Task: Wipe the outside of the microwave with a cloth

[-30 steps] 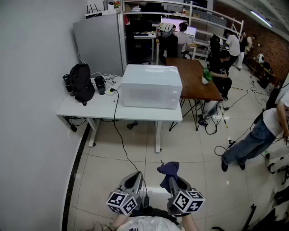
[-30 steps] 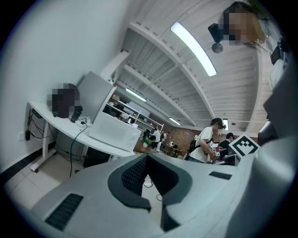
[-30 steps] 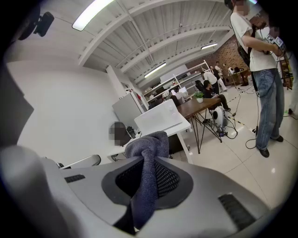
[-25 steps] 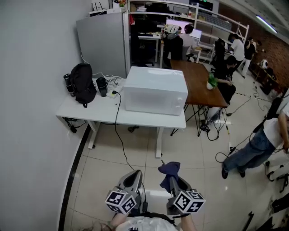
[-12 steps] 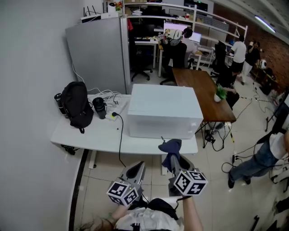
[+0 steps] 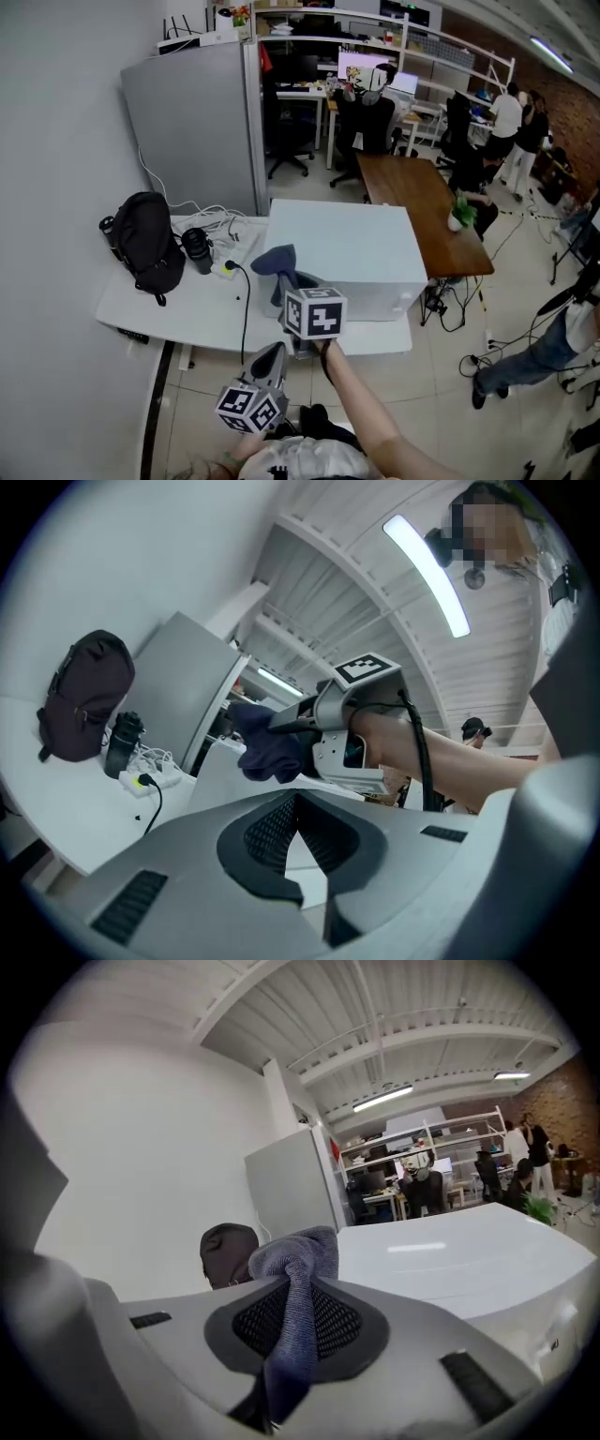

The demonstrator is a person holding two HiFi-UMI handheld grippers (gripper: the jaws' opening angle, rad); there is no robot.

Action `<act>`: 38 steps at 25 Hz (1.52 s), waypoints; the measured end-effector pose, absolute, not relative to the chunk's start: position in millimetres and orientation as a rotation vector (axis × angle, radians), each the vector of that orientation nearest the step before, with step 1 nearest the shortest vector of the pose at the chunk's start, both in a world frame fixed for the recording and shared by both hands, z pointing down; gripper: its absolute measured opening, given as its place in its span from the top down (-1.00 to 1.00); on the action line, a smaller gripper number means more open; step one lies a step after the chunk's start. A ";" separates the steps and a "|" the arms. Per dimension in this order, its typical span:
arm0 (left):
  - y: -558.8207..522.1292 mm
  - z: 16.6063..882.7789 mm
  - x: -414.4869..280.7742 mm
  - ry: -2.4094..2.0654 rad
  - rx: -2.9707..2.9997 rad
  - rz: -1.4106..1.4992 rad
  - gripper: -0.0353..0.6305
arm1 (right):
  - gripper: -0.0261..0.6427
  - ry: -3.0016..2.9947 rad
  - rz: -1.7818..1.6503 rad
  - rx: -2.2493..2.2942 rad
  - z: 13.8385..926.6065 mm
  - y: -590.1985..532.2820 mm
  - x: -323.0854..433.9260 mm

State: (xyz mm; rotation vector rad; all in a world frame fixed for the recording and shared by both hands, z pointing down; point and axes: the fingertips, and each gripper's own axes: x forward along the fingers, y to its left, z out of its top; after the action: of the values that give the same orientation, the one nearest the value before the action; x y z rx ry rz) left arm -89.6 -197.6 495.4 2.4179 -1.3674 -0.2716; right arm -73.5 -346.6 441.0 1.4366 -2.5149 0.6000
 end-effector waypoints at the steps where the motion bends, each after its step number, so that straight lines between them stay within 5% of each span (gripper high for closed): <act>1: -206.1 493.0 -89.0 -1.383 2.414 -0.279 0.93 | 0.71 -2.504 0.600 1.405 447.6 -354.0 -80.8; 7: -236.9 486.4 -61.0 -1.385 2.411 -0.324 0.93 | 0.70 -2.414 0.621 1.386 471.2 -379.6 -24.2; 17: -262.7 493.1 -27.1 -1.303 2.426 -0.314 0.93 | 0.70 -2.072 0.603 1.877 476.5 -359.7 243.7; 22: -265.2 499.5 -15.2 -1.252 2.458 -0.268 0.93 | 0.70 -1.976 0.697 2.027 487.3 -344.9 311.3; 26: -261.6 507.5 -15.0 -1.232 2.473 -0.210 0.93 | 0.71 -2.199 0.677 2.068 435.8 -351.6 269.8; 31: -255.4 507.1 -29.9 -1.251 2.474 -0.182 0.93 | 0.71 -2.564 0.584 1.732 366.2 -385.9 127.0; 38: -244.0 506.0 -63.6 -1.320 2.455 -0.166 0.93 | 0.71 -2.631 0.587 1.347 380.4 -440.3 -44.5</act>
State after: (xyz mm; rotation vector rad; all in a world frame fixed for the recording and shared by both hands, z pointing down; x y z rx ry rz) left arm -63.6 -244.0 506.0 2.4553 -1.3203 -0.1655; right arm -44.5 -440.3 380.4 1.3473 -2.6314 0.5869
